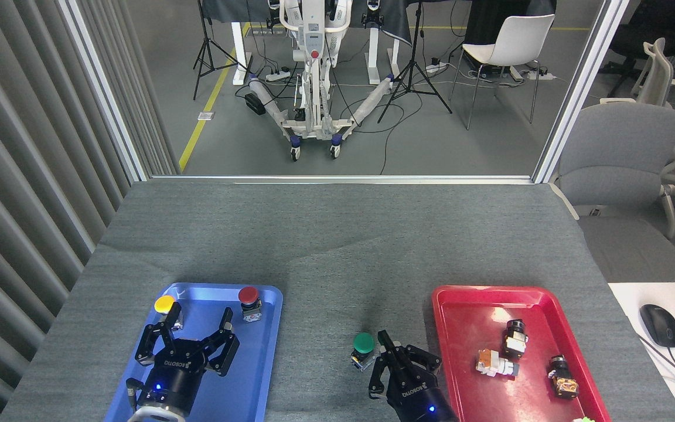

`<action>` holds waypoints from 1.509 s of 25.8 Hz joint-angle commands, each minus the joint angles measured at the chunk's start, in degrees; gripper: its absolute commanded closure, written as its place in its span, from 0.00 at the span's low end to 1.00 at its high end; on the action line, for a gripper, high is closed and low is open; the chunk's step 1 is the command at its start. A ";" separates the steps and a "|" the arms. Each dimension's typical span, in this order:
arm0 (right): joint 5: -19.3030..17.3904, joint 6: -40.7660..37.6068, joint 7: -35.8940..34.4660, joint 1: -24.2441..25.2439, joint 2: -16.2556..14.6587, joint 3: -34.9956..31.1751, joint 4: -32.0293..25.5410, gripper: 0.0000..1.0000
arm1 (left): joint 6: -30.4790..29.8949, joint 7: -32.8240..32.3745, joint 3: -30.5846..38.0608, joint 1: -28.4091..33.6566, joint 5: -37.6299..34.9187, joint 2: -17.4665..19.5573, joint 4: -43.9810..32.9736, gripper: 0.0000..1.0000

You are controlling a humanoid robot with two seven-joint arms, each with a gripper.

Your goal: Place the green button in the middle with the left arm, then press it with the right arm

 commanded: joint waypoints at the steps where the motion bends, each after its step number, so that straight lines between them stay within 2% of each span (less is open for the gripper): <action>1: 0.18 0.07 0.14 -2.49 0.76 1.22 3.04 1.00 | -0.63 0.01 -0.05 -1.75 -0.08 -0.06 2.29 0.01; 8: 0.26 -0.01 0.67 -4.95 0.76 3.42 7.79 1.00 | -0.72 0.01 -0.05 -2.10 -0.08 -0.15 2.47 0.01; 14: 0.44 0.34 1.29 -4.33 0.50 4.30 8.49 1.00 | -0.72 0.01 -0.05 -3.07 -0.08 -0.41 3.87 0.01; 19: 0.00 1.57 1.02 -5.82 0.94 3.60 7.97 1.00 | -0.72 0.01 -0.14 -3.33 -0.08 -0.15 4.22 0.01; 22: -0.62 3.15 -0.65 -6.53 1.03 3.24 5.42 1.00 | -0.72 0.01 -0.14 -3.16 -0.08 -0.15 4.31 0.01; 24: -2.46 4.47 -2.40 -6.79 1.03 3.24 3.13 0.98 | -0.72 0.01 -0.14 -3.25 -0.08 -0.06 4.31 0.01; 25: -3.52 5.08 -2.84 -6.79 0.76 3.24 2.16 0.95 | -0.72 0.01 -0.14 -3.16 -0.08 -0.06 4.31 0.01; 26: -4.39 5.61 -2.93 -6.79 0.50 3.16 1.64 0.87 | -0.72 0.01 -0.14 -3.16 -0.08 -0.06 4.31 0.01; 28: -5.10 7.02 -2.93 -6.88 0.24 0.52 1.46 0.52 | -0.72 0.01 -0.14 -3.16 -0.08 -0.06 4.31 0.01; 30: -5.19 7.11 -2.84 -6.70 0.15 -4.31 1.46 0.07 | -0.72 0.01 -0.14 -3.16 -0.08 -0.06 4.49 0.01; 31: -5.19 6.75 -2.93 -6.53 0.06 -5.81 1.46 0.00 | -0.63 0.01 -0.14 -3.07 -0.08 -0.06 4.49 0.01; 36: -5.27 4.73 -2.84 -5.39 -1.43 -11.79 1.64 0.00 | -0.10 0.01 -0.05 -3.33 0.01 -0.15 5.37 0.01; 39: -5.10 5.26 -2.93 -3.54 -1.52 -12.49 1.72 0.00 | -0.01 0.10 -0.05 -2.89 0.01 -0.15 5.28 0.01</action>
